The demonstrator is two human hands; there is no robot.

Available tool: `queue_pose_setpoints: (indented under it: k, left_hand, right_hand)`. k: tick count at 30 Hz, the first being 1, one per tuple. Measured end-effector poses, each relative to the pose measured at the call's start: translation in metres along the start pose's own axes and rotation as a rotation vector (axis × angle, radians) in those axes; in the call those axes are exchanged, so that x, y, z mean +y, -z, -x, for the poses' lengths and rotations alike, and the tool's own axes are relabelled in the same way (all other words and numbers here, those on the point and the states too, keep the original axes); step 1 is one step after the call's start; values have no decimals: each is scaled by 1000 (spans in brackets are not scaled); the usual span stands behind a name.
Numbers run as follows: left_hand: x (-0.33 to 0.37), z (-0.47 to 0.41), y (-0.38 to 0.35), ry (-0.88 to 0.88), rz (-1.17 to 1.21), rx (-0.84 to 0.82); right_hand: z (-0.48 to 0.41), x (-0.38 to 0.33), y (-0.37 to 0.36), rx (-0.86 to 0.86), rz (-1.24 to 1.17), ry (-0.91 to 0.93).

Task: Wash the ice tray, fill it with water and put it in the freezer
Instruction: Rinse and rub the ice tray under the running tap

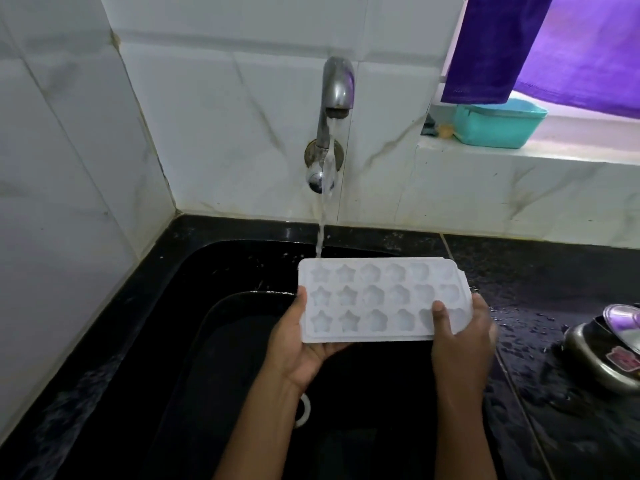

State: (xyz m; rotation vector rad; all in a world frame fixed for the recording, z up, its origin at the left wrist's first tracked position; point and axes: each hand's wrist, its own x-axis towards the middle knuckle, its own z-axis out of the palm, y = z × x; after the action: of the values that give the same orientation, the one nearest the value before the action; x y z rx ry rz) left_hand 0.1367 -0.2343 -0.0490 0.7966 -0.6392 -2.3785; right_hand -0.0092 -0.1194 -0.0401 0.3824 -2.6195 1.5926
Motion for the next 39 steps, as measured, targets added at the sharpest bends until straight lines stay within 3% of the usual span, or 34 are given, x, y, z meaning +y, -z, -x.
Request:
queue_pose_setpoints:
  k: [2,4,6,8,13,18,22,27,31,36,39]
  left_hand:
    - [-6,-4,-5,-20,7,56]
    - [-7,-7,-5,-55,50,94]
    - [-5,-8,-3,-89,108,111]
    - [-5,-9,-3,-93,110,113]
    - [-1,-11,4,-93,65,77]
    - [-6,-8,-1,-122,19,30]
    - [-6,-6,0,-191,18,61]
    - [-11,-4,-2,-179,-3,62]
    - [-9,-6,0,-197,-11,83]
    - [-9,-3,-2,-188,-40,69]
    - [-6,-2,0,-212,-38,85]
  right_hand:
    - [2,-5,-5,78,174,152]
    - [9,-17,-21,82,242,459]
    - [22,-36,-44,-71,211,737]
    - [35,-47,-69,-236,239,870]
    - [45,-54,-93,-441,372,803]
    - [40,-53,-83,-313,421,807]
    - [46,-49,-81,-424,438,849]
    - [47,-50,-83,-342,429,811]
    - [44,-49,-78,-473,438,813]
    - [49,-48,-81,-343,429,802]
    - [52,-48,-82,-430,395,831]
